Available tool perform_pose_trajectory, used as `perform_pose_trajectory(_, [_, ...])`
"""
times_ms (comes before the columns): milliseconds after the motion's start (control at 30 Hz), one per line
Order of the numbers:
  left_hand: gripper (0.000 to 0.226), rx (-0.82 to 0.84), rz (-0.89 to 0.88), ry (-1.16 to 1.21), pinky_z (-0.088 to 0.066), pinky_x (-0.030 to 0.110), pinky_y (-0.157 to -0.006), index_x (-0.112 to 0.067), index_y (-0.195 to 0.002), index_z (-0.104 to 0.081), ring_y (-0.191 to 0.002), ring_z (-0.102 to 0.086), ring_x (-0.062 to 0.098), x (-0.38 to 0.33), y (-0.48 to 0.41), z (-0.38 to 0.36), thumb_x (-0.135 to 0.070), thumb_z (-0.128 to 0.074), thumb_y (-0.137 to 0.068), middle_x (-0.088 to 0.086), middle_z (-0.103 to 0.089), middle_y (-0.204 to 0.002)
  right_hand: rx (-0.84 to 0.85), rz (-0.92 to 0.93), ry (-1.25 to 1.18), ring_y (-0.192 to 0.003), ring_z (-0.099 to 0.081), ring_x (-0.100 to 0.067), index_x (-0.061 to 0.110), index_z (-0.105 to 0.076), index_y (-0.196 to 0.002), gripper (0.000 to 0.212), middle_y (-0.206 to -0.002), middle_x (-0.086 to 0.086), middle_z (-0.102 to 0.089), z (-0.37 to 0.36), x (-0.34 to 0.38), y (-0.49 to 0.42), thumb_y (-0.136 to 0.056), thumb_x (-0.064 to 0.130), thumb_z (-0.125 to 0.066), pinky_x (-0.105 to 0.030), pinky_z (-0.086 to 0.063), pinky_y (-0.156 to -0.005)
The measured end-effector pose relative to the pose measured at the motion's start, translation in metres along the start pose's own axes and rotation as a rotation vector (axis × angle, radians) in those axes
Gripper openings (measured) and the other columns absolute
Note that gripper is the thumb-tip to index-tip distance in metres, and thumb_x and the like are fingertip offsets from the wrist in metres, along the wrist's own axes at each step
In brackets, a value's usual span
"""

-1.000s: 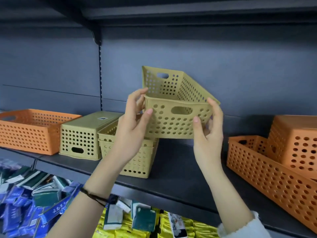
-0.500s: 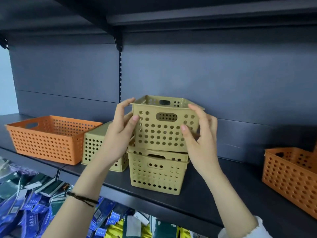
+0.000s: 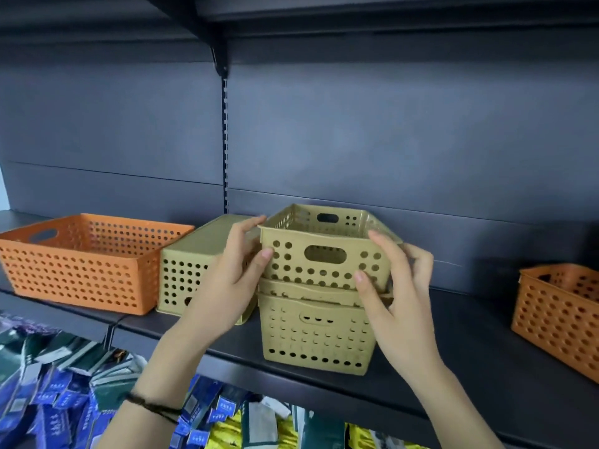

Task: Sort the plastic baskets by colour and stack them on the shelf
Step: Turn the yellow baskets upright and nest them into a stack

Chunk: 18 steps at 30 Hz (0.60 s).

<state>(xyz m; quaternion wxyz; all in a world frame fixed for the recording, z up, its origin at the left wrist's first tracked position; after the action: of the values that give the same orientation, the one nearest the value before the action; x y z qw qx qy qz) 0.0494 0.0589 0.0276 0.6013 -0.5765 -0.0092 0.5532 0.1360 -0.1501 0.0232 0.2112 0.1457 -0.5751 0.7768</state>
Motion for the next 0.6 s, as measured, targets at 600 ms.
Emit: perform_pose_trajectory(600, [0.057,-0.239,-0.027,-0.723,-0.035,0.042,-0.104,-0.014,-0.110,-0.069,-0.128,-0.049,0.036,0.061,0.008,0.043,-0.059,-0.052,-0.080,0.015,-0.063,-0.130,-0.011,-0.071,0.007,-0.122,-0.026,0.027,0.036,-0.047,-0.122,0.043,-0.151,0.002,-0.028,-0.019,-0.040,0.007,-0.082,0.044,-0.060,0.008,-0.022,-0.090])
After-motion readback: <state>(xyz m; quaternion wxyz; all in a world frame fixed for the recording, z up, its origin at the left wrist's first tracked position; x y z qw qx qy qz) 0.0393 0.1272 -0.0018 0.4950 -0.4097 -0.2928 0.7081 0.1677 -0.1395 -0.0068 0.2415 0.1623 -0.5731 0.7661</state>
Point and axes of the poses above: each hand's wrist, its own y-axis away from the middle knuckle, its own z-axis out of the back of the hand, x = y × z, the point moved 9 cm from there along -y, towards the middle knuckle
